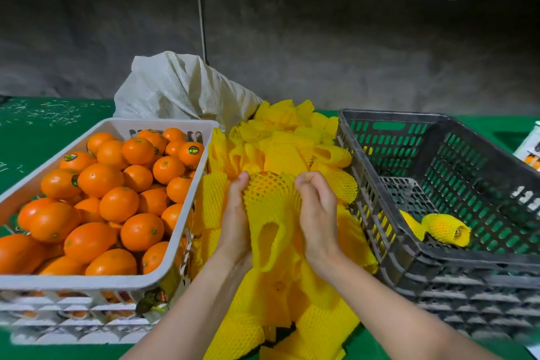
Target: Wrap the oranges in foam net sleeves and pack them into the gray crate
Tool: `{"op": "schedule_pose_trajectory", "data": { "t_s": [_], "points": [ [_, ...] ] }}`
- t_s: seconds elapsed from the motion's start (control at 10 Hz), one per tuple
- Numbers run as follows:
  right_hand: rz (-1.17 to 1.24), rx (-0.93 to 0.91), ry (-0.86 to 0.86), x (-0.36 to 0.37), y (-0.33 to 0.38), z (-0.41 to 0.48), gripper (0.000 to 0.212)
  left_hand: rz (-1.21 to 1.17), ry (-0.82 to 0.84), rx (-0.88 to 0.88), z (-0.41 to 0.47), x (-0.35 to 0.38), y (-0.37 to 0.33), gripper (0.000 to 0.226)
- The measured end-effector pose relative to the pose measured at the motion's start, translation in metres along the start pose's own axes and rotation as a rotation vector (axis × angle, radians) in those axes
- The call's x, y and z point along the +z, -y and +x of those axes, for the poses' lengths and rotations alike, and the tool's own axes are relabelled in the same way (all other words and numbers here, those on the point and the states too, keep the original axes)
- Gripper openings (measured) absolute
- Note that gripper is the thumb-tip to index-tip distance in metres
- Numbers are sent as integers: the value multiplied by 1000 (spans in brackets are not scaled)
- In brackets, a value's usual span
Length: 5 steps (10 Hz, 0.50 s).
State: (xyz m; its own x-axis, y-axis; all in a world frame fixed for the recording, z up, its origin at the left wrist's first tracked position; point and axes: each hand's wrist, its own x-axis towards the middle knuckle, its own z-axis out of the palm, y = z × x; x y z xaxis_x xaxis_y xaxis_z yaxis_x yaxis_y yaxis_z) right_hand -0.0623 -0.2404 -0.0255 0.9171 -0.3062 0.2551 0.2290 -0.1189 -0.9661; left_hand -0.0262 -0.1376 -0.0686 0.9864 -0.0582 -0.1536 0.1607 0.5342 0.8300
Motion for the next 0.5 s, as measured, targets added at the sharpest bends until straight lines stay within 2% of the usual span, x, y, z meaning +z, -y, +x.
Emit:
{"op": "schedule_pose_trajectory", "data": {
  "t_s": [0.1, 0.2, 0.3, 0.5],
  "points": [
    [7, -8, -7, 0, 6, 11, 19, -166, 96, -15, -2, -3, 5, 58],
    [-30, -4, -4, 2, 7, 14, 19, -246, 95, 18, -7, -1, 2, 36],
    [-45, -25, 53, 2, 4, 12, 19, -244, 86, 37, -6, -1, -1, 29],
    [-3, -1, 122, 5, 6, 15, 24, -166, 59, 103, -10, -2, -8, 29]
  ]
}}
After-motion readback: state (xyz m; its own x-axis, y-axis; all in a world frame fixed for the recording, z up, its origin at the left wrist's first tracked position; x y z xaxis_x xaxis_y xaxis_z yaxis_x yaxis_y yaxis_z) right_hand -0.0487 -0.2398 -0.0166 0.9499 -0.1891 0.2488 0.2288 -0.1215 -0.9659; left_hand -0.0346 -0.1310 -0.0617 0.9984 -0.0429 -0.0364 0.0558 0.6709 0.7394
